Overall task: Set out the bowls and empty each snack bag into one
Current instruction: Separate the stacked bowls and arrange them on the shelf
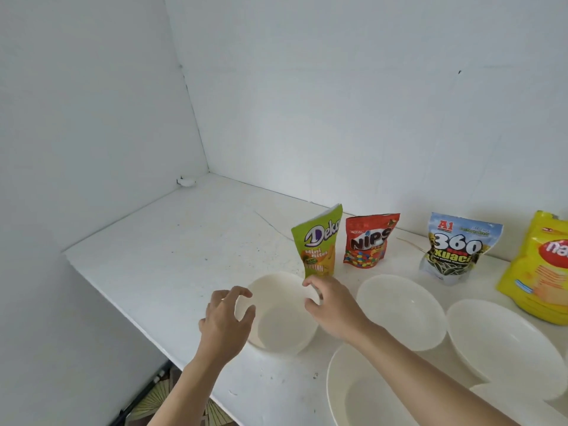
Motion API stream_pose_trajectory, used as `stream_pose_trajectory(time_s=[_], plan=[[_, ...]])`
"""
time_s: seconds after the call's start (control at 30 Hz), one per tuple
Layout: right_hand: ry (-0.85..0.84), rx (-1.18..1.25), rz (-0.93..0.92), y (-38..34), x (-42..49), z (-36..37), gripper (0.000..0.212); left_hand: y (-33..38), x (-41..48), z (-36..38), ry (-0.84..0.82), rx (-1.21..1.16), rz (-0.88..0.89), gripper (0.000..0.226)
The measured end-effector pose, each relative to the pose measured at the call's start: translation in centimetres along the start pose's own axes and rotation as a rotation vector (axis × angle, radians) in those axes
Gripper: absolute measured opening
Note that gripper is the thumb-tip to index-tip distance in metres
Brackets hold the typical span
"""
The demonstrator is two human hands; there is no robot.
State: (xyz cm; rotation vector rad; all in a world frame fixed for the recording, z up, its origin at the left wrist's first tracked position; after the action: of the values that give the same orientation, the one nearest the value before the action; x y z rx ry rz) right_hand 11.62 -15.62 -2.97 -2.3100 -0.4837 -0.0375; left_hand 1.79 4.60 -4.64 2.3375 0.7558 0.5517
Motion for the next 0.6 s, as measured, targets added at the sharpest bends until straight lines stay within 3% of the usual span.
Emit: stream_pose_trajectory(time_s=[0.2, 0.33, 0.6], plan=[[-0.093, -0.139, 0.032, -0.2, 1.3, 1.8, 0.03, -0.6, 0.9, 1.4, -0.057, -0.194, -0.057, 0.029], [-0.058, -0.154, 0.073, 0.2, 1.7, 1.9, 0.045, -0.5, 1.2, 1.9, -0.096, -0.233, -0.1, 0.042], [0.091, 0.091, 0.085, -0.7, 1.2, -0.7, 0.049, 2.3, 2.0, -0.5, 0.017, -0.31, -0.098, 0.051]])
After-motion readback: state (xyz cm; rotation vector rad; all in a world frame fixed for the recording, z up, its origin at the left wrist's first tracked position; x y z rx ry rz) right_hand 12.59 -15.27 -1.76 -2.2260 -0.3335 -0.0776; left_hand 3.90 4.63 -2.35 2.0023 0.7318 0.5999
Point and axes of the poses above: each hand's wrist, its own x-axis towards the middle knuckle, its own z-axis out of the palm, y = z × x, the point moved 2 cm from there along x, towards the middle knuckle, and after that the axes turned 15 degrees about y, right-handed, at the moved point
